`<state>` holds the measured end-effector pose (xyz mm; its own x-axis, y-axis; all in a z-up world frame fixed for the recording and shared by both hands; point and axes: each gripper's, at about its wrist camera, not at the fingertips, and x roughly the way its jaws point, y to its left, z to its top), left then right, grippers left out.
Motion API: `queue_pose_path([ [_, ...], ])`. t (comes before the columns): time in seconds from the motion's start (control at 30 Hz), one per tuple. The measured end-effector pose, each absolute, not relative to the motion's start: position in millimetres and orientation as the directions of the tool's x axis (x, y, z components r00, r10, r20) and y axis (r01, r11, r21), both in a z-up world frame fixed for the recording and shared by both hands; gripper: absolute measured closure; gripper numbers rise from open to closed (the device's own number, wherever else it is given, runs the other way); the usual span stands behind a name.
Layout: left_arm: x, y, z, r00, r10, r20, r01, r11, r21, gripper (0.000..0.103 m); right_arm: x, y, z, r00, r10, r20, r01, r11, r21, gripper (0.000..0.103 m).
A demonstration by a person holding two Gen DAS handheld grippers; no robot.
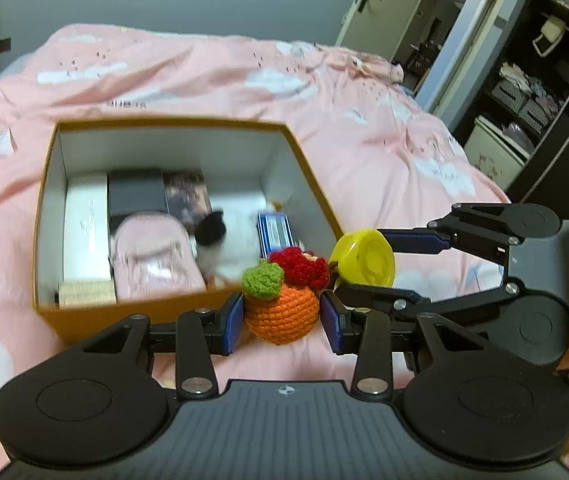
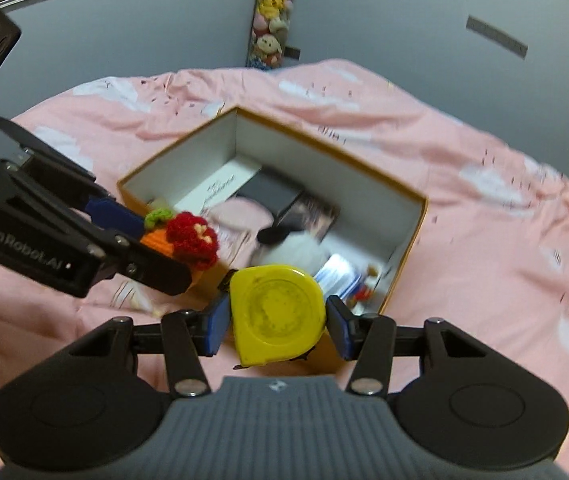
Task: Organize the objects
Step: 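Carry the orange fruit and yellow tape measure over the orange box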
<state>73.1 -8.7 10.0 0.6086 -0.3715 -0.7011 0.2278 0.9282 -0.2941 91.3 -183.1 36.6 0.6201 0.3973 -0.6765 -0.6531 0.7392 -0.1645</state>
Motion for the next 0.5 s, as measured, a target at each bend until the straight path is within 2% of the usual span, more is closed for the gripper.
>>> queue_pose_path([
  [0.2,104.9,-9.6,5.5,0.638,-0.352,-0.685,0.191,0.934,-0.302,0.057,120.4,-173.3,37.2,0.636,0.389,-0.666,-0.661,0.721,-0.210,0.050],
  [0.5,150.3,-13.3,-18.1,0.615,-0.326,-0.718,0.144,0.942,-0.304,0.057,161.2,-163.3,18.1,0.644,0.342,-0.685,-0.681,0.665,-0.308,0.050],
])
